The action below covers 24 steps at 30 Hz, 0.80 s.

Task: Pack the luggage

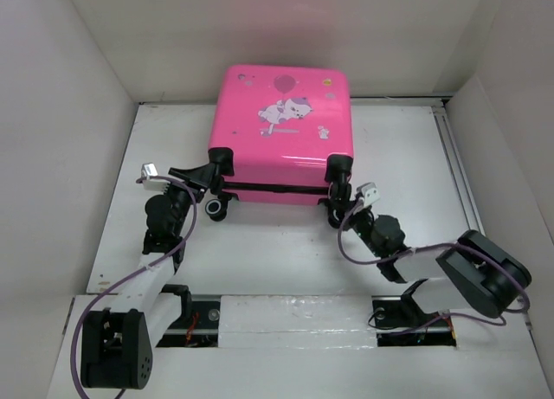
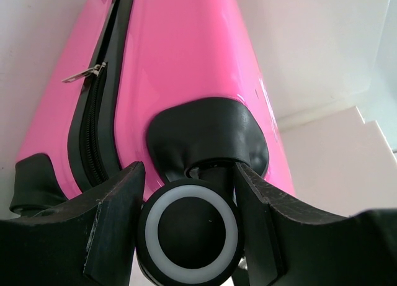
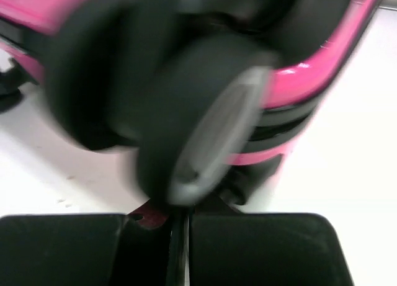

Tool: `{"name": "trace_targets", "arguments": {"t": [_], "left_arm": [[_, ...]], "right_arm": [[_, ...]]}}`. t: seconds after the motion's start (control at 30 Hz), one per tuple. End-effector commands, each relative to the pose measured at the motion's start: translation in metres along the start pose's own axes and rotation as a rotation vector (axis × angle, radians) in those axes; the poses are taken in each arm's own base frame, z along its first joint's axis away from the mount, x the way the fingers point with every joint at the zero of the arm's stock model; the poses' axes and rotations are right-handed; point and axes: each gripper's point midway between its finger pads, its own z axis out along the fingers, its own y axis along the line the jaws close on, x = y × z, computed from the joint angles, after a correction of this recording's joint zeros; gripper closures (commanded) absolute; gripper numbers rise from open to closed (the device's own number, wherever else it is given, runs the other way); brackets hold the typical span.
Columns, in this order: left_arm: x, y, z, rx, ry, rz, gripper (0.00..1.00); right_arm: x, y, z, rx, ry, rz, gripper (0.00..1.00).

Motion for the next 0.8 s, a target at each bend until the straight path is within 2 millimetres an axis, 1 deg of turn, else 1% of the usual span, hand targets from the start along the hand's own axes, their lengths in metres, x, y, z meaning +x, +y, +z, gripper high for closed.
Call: {"name": "trace_targets", "arguments": {"t": [0.0,0.07,0.1,0.13,0.17,0.2,0.23,0.27,0.3,0.33,0.4,0.43,0.47,0.5,0.53,0.57,0.6,0.63,0.67,0.7,0.73,0.77], "left_arm": [[-0.019,-0.090,-0.007,0.316,-0.027,0.010,1.00],[-0.020,-0.094,-0.009,0.329,-0.028,-0.011,1.00],[-0.018,-0.093,-0.008,0.333,-0.019,-0.010,1.00],[-0.018,-0.093,-0.008,0.333,-0.019,-0.010,1.00],[-0.010,-0.097,-0.007,0.343,-0.004,-0.019,1.00],[-0.007,-0.099,-0.007,0.347,0.000,-0.014,1.00],[-0.003,-0.103,-0.006,0.349,0.006,-0.007,1.00],[0.009,-0.108,-0.005,0.349,0.037,-0.007,1.00],[0.010,-0.109,-0.004,0.344,0.023,-0.007,1.00],[0.015,-0.110,-0.002,0.342,0.039,-0.010,1.00],[0.018,-0.112,-0.001,0.351,0.047,-0.012,1.00],[0.019,-0.117,-0.004,0.371,0.062,-0.024,1.00],[0.024,-0.114,-0.004,0.371,0.079,-0.036,1.00],[0.025,-0.117,-0.006,0.384,0.090,-0.052,1.00],[0.030,-0.116,-0.007,0.387,0.122,-0.057,1.00],[0.032,-0.119,-0.009,0.401,0.135,-0.062,1.00],[0.035,-0.120,-0.011,0.410,0.155,-0.059,1.00],[0.044,-0.124,-0.015,0.426,0.205,-0.080,1.00],[0.046,-0.125,-0.016,0.431,0.221,-0.087,1.00],[0.050,-0.131,-0.018,0.450,0.238,-0.086,1.00],[0.056,-0.135,-0.021,0.458,0.261,-0.100,1.00],[0.060,-0.137,-0.023,0.463,0.274,-0.103,1.00]], "right_arm": [[-0.049,0.042,-0.007,-0.055,-0.179,0.038,1.00],[-0.033,0.058,-0.005,-0.009,-0.093,0.030,1.00],[-0.032,0.062,-0.004,0.004,-0.077,0.026,1.00],[-0.024,0.067,-0.001,0.013,-0.047,0.025,1.00],[-0.020,0.073,-0.001,0.026,-0.032,0.018,1.00],[-0.026,0.082,0.005,0.022,-0.042,0.024,1.00],[-0.027,0.091,0.008,0.007,-0.041,0.024,1.00],[-0.022,0.098,0.013,-0.005,-0.026,0.008,1.00],[-0.032,0.113,0.022,-0.026,-0.037,0.015,1.00],[-0.034,0.121,0.027,-0.035,-0.033,0.013,1.00],[-0.021,0.130,0.038,-0.038,0.027,-0.022,1.00],[-0.035,0.140,0.049,-0.050,0.004,-0.007,1.00],[-0.030,0.146,0.054,-0.065,0.016,-0.013,1.00],[-0.032,0.155,0.060,-0.097,0.012,-0.028,1.00],[-0.041,0.172,0.071,-0.153,0.014,-0.042,1.00],[-0.040,0.184,0.077,-0.195,0.025,-0.055,1.00],[-0.028,0.195,0.084,-0.243,0.046,-0.095,1.00],[-0.041,0.218,0.090,-0.339,0.003,-0.083,1.00],[-0.040,0.230,0.094,-0.383,-0.003,-0.080,1.00],[-0.023,0.241,0.099,-0.431,0.027,-0.090,1.00],[-0.025,0.259,0.099,-0.519,0.015,-0.084,1.00],[-0.035,0.272,0.106,-0.559,-0.011,-0.076,1.00]]}}
